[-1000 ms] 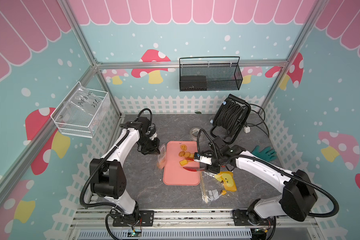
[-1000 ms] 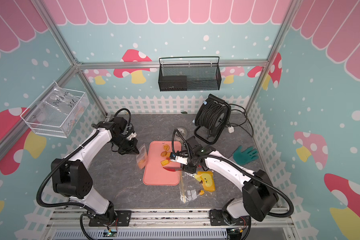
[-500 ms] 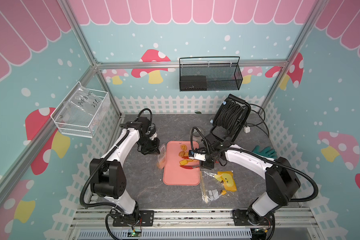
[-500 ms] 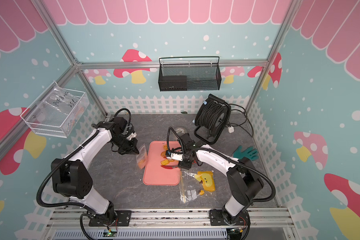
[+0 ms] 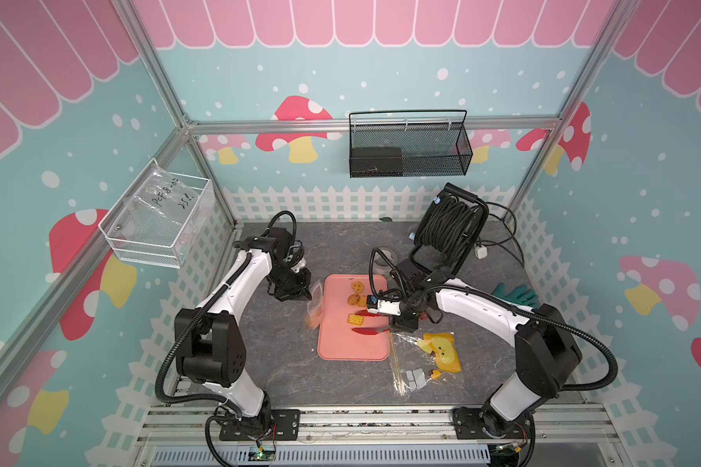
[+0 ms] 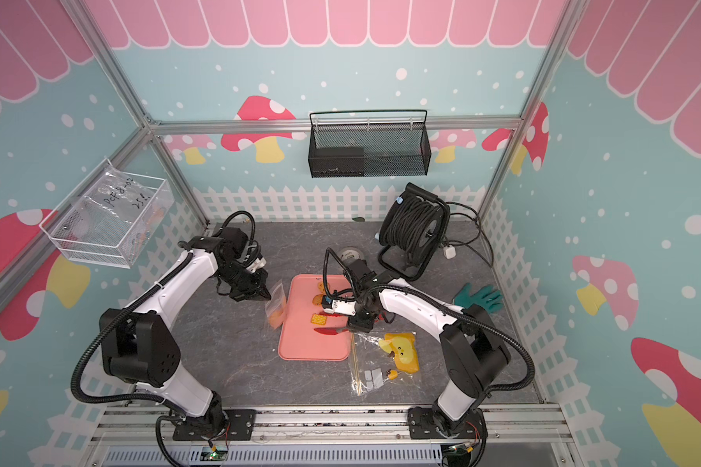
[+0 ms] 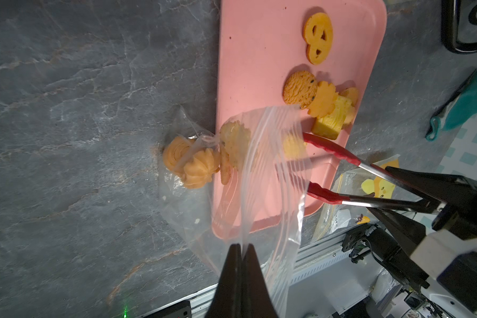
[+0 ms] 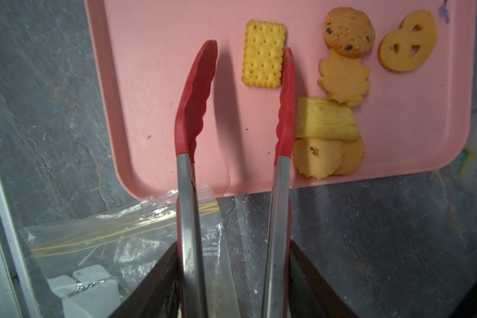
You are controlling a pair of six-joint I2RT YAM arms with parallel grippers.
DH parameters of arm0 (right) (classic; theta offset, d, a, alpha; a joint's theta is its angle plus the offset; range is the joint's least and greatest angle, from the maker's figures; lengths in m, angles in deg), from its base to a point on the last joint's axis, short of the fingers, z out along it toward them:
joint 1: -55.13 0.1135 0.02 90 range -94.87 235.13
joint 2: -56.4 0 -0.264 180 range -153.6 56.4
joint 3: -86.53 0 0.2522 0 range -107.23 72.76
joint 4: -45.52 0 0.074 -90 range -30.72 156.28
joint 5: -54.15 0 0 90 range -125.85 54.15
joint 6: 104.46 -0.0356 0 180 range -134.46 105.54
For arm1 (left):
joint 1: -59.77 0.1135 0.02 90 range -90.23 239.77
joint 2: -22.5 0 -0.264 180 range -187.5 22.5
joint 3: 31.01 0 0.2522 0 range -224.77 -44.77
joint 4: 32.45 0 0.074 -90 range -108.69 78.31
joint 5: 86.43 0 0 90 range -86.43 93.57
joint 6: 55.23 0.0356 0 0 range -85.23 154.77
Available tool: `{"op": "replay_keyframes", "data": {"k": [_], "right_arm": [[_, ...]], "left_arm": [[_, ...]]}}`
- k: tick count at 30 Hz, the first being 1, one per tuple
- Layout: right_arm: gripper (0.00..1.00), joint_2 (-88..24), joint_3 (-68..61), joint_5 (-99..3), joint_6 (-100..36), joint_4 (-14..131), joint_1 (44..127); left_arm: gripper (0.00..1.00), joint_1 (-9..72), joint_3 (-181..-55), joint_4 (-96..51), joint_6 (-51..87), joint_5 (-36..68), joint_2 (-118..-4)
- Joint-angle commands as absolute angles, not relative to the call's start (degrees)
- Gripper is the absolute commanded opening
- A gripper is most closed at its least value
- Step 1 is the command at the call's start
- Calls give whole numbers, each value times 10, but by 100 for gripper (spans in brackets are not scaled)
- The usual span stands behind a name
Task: Put the cookies into a resealable bag to prevent moisture
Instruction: Pick up the cookie from the tray.
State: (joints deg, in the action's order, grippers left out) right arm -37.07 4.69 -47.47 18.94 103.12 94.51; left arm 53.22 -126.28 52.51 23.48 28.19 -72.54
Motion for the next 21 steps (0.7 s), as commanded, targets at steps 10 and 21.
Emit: {"op": "replay_keyframes", "data": {"k": [10,21], "right_arm": [[52,-391,20,-462,189,1047,950],[41,-363,15,-447,177,1064,942]], "left_arm": [[0,530,-1254,532,253,274,-726],[0,530,-1252,533,251,276,-723]]}}
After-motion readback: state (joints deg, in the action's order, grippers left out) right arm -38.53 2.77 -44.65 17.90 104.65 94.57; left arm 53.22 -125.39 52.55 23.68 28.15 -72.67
